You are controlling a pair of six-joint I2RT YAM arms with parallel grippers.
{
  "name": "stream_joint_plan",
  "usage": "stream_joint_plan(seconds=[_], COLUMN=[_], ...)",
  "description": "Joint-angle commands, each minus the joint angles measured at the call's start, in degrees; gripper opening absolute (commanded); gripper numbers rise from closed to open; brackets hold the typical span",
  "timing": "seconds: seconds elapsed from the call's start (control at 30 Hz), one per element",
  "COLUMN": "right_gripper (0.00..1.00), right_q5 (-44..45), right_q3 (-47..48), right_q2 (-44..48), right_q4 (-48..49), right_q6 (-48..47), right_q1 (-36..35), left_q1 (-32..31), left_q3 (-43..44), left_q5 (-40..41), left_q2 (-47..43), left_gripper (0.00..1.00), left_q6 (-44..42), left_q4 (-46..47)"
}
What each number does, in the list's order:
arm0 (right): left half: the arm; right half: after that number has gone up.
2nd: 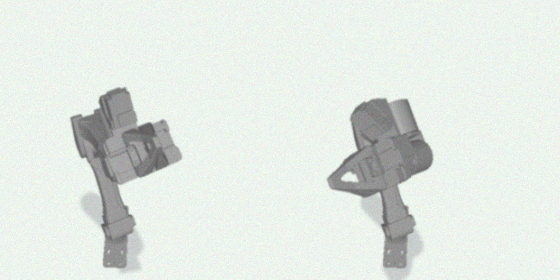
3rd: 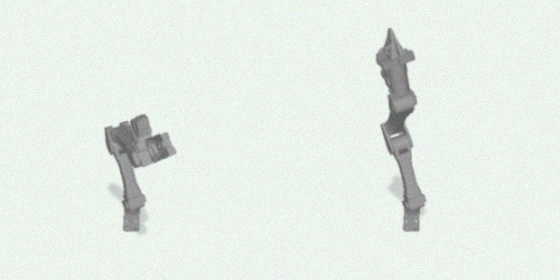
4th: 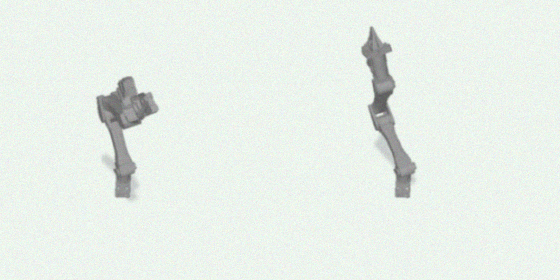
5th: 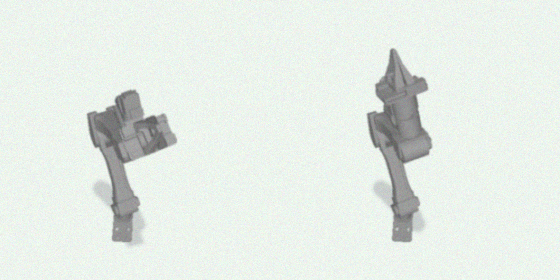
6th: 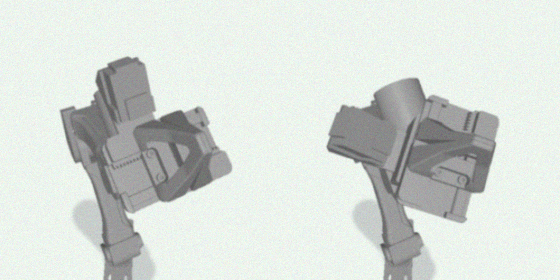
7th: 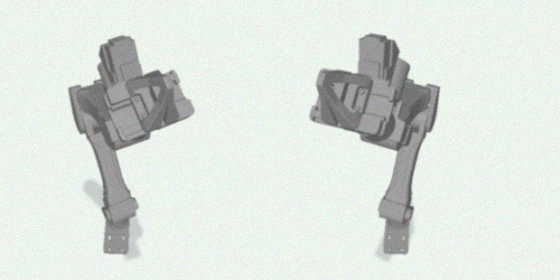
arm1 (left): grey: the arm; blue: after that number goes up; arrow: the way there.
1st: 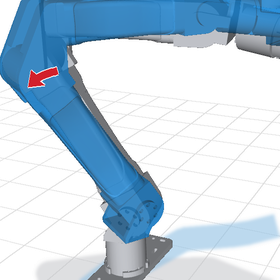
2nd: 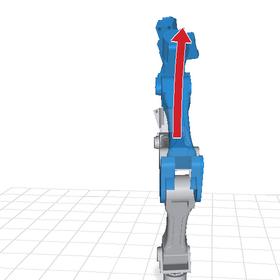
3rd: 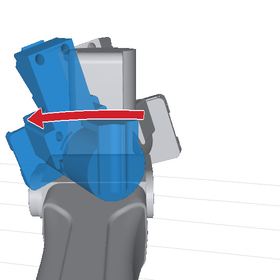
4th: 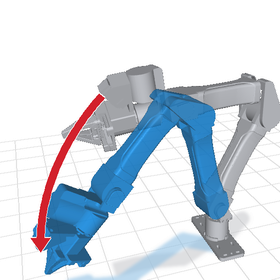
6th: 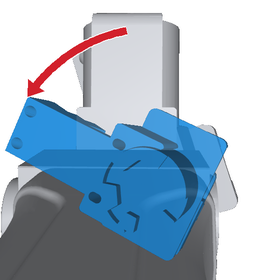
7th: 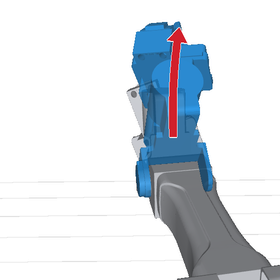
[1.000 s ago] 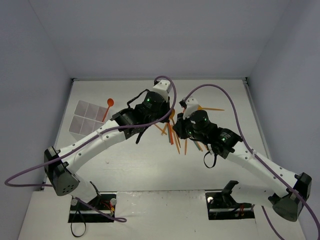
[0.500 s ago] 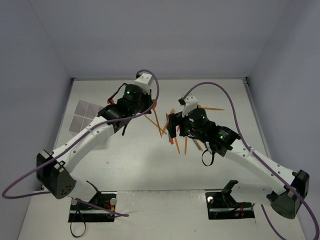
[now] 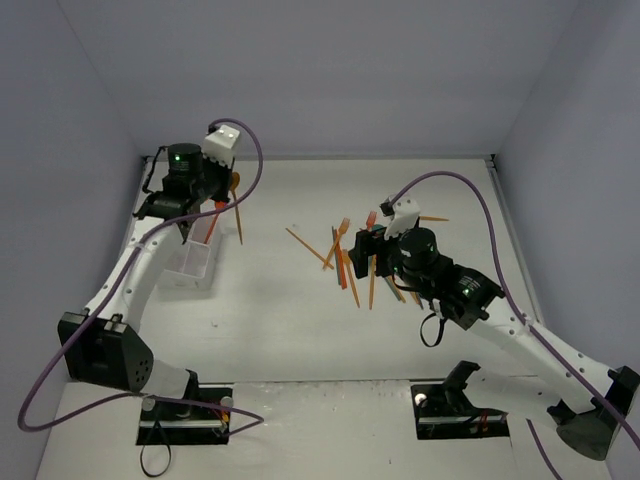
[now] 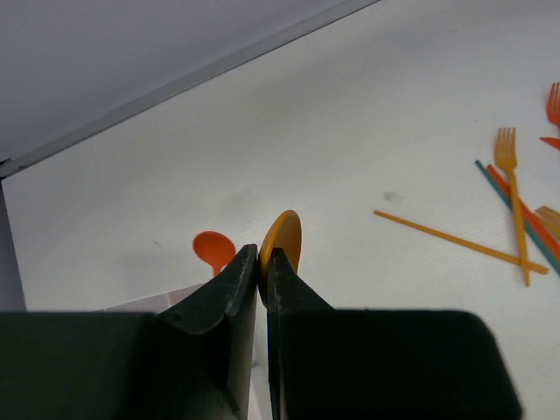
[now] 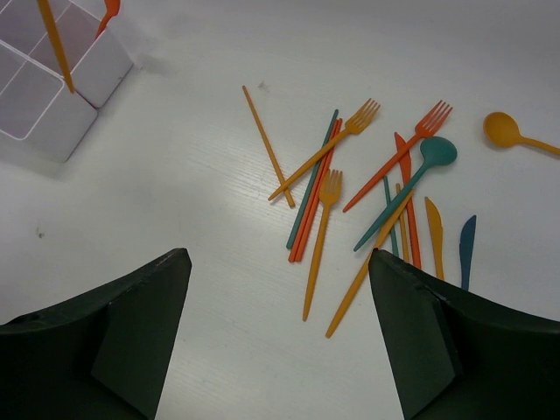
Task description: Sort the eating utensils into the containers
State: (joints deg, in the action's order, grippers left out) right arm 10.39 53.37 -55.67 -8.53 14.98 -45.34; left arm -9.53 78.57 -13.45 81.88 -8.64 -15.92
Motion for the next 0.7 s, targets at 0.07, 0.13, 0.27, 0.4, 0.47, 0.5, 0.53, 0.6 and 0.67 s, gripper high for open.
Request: stream_joint_plan(seconds=[0.07, 0.13, 0.27, 0.4, 0.47, 0.5, 0.53, 0.6, 0.67], right_gripper=[0.81, 0.81, 0.81, 0.81, 0.81, 0.81, 0.81, 0.81, 0.81], right_q5=[2.2, 2.2, 2.2, 2.2, 2.4, 2.5, 2.6, 2.5, 2.5], right_q3=[-0.3, -0.1, 0.2, 0.3, 0.3, 0.2, 0.2, 0.2, 0.2], right_q2=[1.3, 1.3, 1.3, 1.5, 1.4, 1.4, 1.4, 1.4, 1.5], right_q4=[0.9, 0.1, -1.0, -2.0, -2.4, -2.5, -2.6, -2.7, -2.8], right_q6=[0.7, 0.9, 1.2, 1.2, 1.4, 1.5, 1.6, 1.7, 1.8], right_q1=[0.4, 0.5, 0.5, 0.6, 0.7, 0.6, 0.7, 0.7, 0.8], left_q1=[6.2, 7.2, 8.4, 8.7, 8.7, 8.7, 8.7, 8.7, 8.7], left_q3=[5.9, 7.5, 8.0, 8.5, 8.2, 7.7, 7.3, 6.8, 6.3], left_q5=[-5.1, -4.6, -4.2, -3.8, -3.8, -3.3, -2.8, -2.7, -3.1], left_q2=[7.1, 8.9, 11.6, 13.6, 14.5, 14.8, 14.9, 14.8, 15.0], left_gripper=[0.0, 0.0, 0.0, 0.0, 0.0, 0.0, 0.0, 0.0, 0.02], left_q6=[-13.2, -14.9, -16.3, -16.9, -17.2, -17.3, -17.2, -17.3, -17.5], left_q4=[3.7, 3.3, 4.9, 5.9, 7.0, 7.9, 8.4, 9.0, 9.5])
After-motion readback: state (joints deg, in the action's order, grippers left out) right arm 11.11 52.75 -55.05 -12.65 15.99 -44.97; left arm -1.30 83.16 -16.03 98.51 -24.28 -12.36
